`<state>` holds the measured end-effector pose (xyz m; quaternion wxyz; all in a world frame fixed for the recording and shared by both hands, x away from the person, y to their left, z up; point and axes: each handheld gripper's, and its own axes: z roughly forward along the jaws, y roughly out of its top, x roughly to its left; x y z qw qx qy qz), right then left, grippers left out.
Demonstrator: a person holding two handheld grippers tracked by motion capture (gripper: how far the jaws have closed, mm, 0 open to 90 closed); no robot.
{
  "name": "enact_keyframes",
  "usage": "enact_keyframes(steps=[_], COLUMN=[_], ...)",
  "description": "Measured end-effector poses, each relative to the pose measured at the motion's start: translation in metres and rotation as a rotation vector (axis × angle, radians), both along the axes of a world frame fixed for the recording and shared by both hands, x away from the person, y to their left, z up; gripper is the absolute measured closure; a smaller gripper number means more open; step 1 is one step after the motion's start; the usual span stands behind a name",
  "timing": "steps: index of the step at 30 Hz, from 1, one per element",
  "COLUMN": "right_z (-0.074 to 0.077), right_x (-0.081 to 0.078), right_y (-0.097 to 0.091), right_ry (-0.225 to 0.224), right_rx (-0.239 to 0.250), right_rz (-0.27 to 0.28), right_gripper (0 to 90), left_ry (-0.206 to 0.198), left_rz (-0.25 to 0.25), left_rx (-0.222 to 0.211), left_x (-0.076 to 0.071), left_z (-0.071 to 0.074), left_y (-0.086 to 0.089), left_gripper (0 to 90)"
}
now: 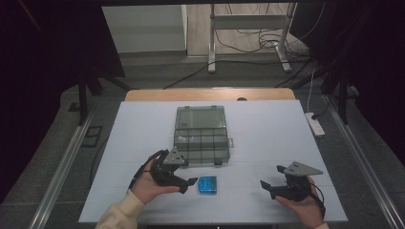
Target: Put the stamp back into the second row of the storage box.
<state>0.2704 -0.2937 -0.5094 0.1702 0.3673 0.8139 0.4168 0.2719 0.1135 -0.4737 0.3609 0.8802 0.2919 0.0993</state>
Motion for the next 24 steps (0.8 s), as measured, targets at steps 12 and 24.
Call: enact_keyframes(steps=[12,24], right_z=[0.0,0.0], right_x=[0.0,0.0], right_y=[0.0,-0.001], right_ry=[-0.001,-0.001], right_rx=[-0.001,0.0], right_rz=[0.0,-0.007], right_gripper=[13.1,13.1], left_ry=[0.011,0.036], left_rz=[-0.034,-0.09], left_rx=[0.015,0.058], left_x=[0.004,0.007], left_z=[-0.002,-0.008], left_y=[-0.013,-0.034], left_gripper=[8.6,8.6])
